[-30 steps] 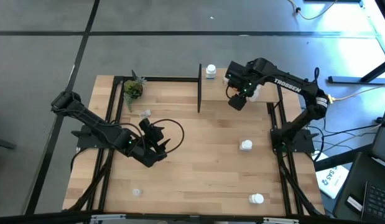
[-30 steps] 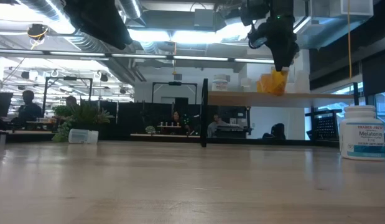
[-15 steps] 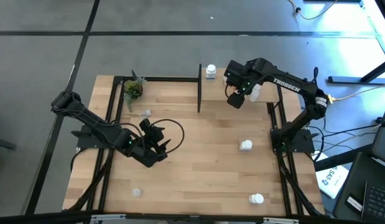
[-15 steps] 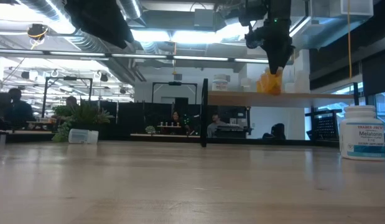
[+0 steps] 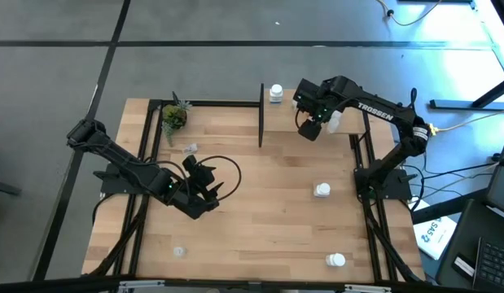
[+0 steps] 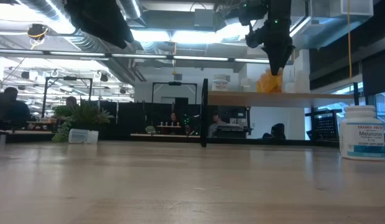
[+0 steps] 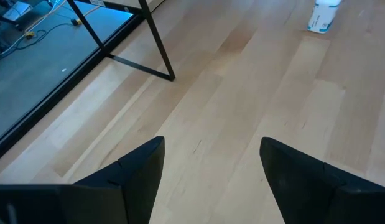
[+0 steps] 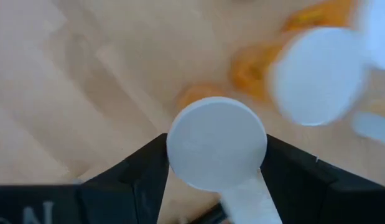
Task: Pick and place medicine bottles onto shelf by color
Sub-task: Put the orange pill bottle on the shelf aligned with the other orange pill bottle
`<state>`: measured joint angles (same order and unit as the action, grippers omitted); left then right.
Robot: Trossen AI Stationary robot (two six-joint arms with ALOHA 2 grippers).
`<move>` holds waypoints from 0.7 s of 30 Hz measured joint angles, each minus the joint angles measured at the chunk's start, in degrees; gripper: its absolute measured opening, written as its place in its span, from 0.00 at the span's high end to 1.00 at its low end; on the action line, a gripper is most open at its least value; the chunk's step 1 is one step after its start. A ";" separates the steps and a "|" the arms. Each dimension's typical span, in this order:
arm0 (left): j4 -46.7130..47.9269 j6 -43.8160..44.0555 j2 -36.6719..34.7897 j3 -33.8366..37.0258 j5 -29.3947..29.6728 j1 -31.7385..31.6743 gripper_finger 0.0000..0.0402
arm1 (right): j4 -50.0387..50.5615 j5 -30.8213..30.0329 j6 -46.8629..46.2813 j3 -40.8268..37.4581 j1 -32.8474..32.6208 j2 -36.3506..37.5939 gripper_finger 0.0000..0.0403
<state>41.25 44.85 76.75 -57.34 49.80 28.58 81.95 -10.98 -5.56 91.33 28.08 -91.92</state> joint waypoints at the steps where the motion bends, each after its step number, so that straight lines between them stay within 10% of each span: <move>1: 0.00 0.00 0.00 0.00 0.01 0.00 0.36 | 0.02 -1.46 -0.29 0.00 0.00 0.00 0.41; 21: 0.02 -0.03 0.00 0.01 0.02 0.00 0.36 | 0.11 0.50 -0.12 0.02 0.00 0.09 0.41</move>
<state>41.28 44.82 76.75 -57.34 49.82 28.58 82.06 -10.48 -5.68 91.35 28.08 -91.83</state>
